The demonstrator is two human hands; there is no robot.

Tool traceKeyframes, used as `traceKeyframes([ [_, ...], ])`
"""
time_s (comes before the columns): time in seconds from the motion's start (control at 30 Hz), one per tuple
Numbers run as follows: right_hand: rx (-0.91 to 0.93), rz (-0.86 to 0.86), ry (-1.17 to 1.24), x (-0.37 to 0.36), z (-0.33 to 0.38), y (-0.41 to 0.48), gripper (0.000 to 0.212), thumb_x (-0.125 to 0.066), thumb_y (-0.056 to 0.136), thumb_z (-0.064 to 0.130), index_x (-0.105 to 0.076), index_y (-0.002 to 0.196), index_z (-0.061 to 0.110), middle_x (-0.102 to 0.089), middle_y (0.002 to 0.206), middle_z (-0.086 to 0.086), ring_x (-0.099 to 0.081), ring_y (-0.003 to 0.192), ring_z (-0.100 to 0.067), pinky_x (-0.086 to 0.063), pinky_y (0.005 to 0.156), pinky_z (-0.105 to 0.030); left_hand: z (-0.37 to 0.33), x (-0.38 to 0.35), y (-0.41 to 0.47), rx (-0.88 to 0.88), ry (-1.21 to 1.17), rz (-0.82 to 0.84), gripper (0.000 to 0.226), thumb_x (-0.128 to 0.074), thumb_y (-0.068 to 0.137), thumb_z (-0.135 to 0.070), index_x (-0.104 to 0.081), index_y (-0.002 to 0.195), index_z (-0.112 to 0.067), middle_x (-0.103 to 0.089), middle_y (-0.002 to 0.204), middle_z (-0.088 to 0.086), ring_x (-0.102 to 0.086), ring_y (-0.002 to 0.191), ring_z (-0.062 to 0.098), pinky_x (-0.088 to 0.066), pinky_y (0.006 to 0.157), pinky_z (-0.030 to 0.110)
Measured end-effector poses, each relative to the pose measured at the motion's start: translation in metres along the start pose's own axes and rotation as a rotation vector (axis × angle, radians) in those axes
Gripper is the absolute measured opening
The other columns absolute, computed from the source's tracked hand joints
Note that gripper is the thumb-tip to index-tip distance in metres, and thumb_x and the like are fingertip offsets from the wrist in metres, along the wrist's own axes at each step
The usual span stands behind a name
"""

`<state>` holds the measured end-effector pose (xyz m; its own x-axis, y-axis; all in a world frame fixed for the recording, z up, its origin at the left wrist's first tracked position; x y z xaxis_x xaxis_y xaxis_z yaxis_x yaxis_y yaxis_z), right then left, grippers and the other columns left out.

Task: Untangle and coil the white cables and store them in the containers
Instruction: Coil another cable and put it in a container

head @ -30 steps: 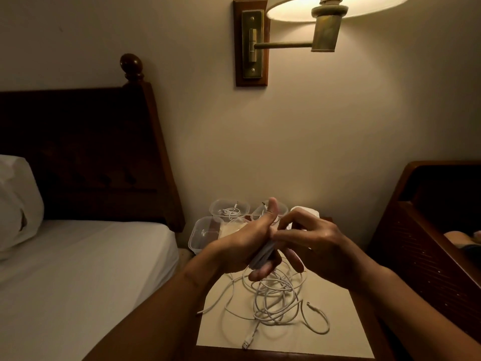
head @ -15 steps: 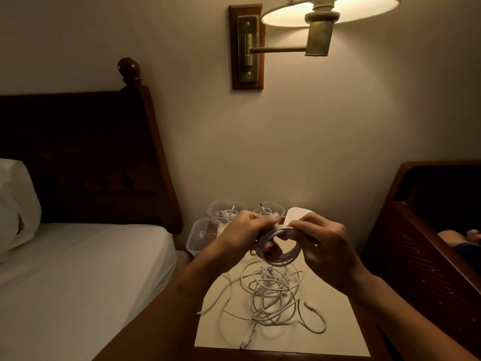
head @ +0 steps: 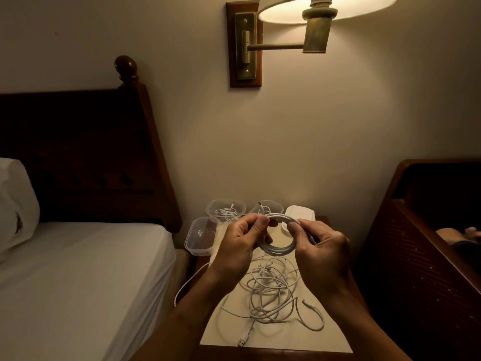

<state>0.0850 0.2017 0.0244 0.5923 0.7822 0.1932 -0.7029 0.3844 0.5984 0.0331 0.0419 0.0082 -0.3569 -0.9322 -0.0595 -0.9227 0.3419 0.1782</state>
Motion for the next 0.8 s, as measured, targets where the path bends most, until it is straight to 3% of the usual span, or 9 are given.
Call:
traceKeyframes([
  [0.17, -0.074, 0.139, 0.075, -0.007, -0.008, 0.000, 0.013, -0.067, 0.094, 0.010, -0.074, 0.100, 0.019, -0.072, 0.084, 0.010, -0.068, 0.083, -0.005, -0.058, 0.069, -0.019, -0.008, 0.001, 0.004, -0.054, 0.300, 0.080, 0.024, -0.044, 0.107, -0.029, -0.064, 0.101, -0.017, -0.061, 0.081, -0.021, -0.053, 0.074, -0.005, -0.043, 0.071, 0.012],
  [0.27, -0.012, 0.187, 0.053, -0.006, -0.007, 0.001, 0.013, -0.064, 0.095, 0.008, -0.075, 0.096, 0.016, -0.070, 0.078, 0.009, -0.067, 0.077, -0.010, -0.058, 0.065, -0.023, -0.009, 0.005, 0.007, -0.026, 0.353, 0.175, 0.022, -0.049, 0.104, -0.033, -0.064, 0.096, -0.019, -0.061, 0.089, -0.005, -0.053, 0.081, 0.003, -0.045, 0.074, 0.018],
  [0.33, 0.111, 0.176, 0.018, -0.003, 0.002, 0.000, 0.015, -0.061, 0.096, 0.010, -0.075, 0.092, 0.012, -0.066, 0.073, 0.010, -0.063, 0.069, -0.008, -0.049, 0.059, -0.013, -0.013, 0.008, 0.010, 0.000, 0.401, 0.219, 0.024, -0.051, 0.098, -0.037, -0.066, 0.095, -0.018, -0.062, 0.092, 0.004, -0.055, 0.083, 0.011, -0.047, 0.077, 0.022],
  [0.43, 0.250, 0.141, -0.058, 0.001, 0.012, -0.001, 0.021, -0.055, 0.095, 0.015, -0.074, 0.089, 0.007, -0.062, 0.069, 0.007, -0.058, 0.063, -0.004, -0.042, 0.055, -0.011, -0.016, 0.008, 0.010, 0.012, 0.496, 0.233, 0.027, -0.054, 0.104, -0.037, -0.067, 0.100, -0.013, -0.067, 0.091, 0.001, -0.062, 0.086, 0.013, -0.050, 0.079, 0.027],
  [0.53, 0.241, 0.106, -0.063, 0.002, 0.010, -0.001, 0.019, -0.058, 0.096, 0.012, -0.075, 0.091, 0.005, -0.064, 0.068, 0.003, -0.059, 0.060, -0.009, -0.048, 0.050, -0.020, -0.021, 0.003, 0.008, -0.041, 0.502, 0.228, 0.021, -0.058, 0.103, -0.026, -0.065, 0.103, -0.007, -0.072, 0.087, 0.002, -0.067, 0.080, 0.007, -0.051, 0.075, 0.019],
  [0.67, 0.179, 0.090, -0.052, 0.000, 0.011, -0.004, 0.016, -0.060, 0.096, 0.010, -0.075, 0.089, 0.006, -0.055, 0.062, 0.016, -0.054, 0.054, -0.008, -0.037, 0.047, -0.010, -0.027, 0.000, 0.005, -0.172, 0.673, 0.143, 0.015, -0.056, 0.105, -0.021, -0.066, 0.099, -0.012, -0.069, 0.078, -0.005, -0.064, 0.072, 0.000, -0.046, 0.067, 0.011],
  [0.8, 0.097, 0.086, -0.024, -0.003, 0.008, -0.008, 0.015, -0.062, 0.096, 0.010, -0.077, 0.096, 0.007, -0.060, 0.063, 0.013, -0.055, 0.051, -0.011, -0.040, 0.044, -0.013, -0.024, -0.004, 0.003, -0.310, 0.853, 0.117, 0.017, -0.047, 0.108, -0.013, -0.062, 0.103, -0.012, -0.062, 0.078, -0.004, -0.060, 0.072, 0.010, -0.047, 0.061, 0.018],
])
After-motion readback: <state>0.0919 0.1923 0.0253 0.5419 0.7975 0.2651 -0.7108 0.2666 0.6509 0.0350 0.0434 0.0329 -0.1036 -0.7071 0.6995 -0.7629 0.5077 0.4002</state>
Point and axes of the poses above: each hand's wrist, its own y-axis towards the middle knuckle, its own x-axis out of the back of the hand, z = x × y, the point moved 7 cm from there along y, towards the middle knuckle
